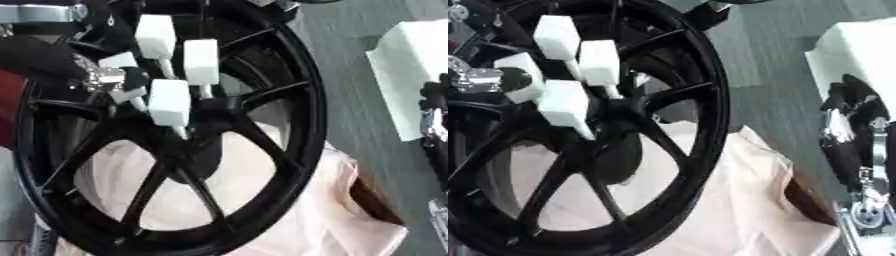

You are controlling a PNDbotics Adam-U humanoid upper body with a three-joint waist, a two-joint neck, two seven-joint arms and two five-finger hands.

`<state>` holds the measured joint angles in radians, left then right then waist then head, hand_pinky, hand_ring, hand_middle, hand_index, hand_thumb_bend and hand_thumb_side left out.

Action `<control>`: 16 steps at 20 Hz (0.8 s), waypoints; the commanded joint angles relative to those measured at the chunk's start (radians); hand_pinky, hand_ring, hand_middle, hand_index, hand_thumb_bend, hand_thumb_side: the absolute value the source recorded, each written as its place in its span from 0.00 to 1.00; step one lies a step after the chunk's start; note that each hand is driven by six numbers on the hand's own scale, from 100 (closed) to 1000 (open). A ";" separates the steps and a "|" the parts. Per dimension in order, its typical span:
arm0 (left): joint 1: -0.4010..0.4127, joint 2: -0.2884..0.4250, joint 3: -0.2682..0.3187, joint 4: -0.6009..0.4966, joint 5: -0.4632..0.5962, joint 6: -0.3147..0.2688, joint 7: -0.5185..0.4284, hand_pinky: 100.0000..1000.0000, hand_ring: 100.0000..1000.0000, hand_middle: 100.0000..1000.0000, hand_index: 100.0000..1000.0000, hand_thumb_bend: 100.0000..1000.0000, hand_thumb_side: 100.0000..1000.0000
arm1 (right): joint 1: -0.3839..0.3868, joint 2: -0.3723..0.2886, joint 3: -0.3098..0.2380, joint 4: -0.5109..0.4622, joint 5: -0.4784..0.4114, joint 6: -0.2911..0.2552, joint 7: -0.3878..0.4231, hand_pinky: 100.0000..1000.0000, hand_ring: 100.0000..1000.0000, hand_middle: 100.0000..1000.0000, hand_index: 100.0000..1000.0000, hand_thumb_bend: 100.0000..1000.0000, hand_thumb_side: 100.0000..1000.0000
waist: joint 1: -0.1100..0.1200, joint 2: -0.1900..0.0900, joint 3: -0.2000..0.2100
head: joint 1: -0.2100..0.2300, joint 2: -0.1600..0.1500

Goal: Pull the pin out of the wheel hub.

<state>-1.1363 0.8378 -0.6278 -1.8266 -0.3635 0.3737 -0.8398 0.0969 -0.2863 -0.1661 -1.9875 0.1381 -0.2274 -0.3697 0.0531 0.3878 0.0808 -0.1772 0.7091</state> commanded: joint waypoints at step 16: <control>-0.028 -0.010 -0.027 0.070 -0.046 0.022 -0.067 0.86 0.86 0.78 0.88 0.40 0.81 | -0.006 -0.006 -0.002 -0.012 -0.005 0.003 0.002 0.74 0.76 0.69 0.83 0.00 0.52 | -0.003 -0.018 -0.003 | 0.000 -0.033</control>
<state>-1.1442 0.8174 -0.6612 -1.7575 -0.4019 0.3535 -0.8600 0.0931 -0.2860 -0.1660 -1.9875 0.1366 -0.2256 -0.3676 0.0529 0.3884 0.0769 -0.1777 0.6912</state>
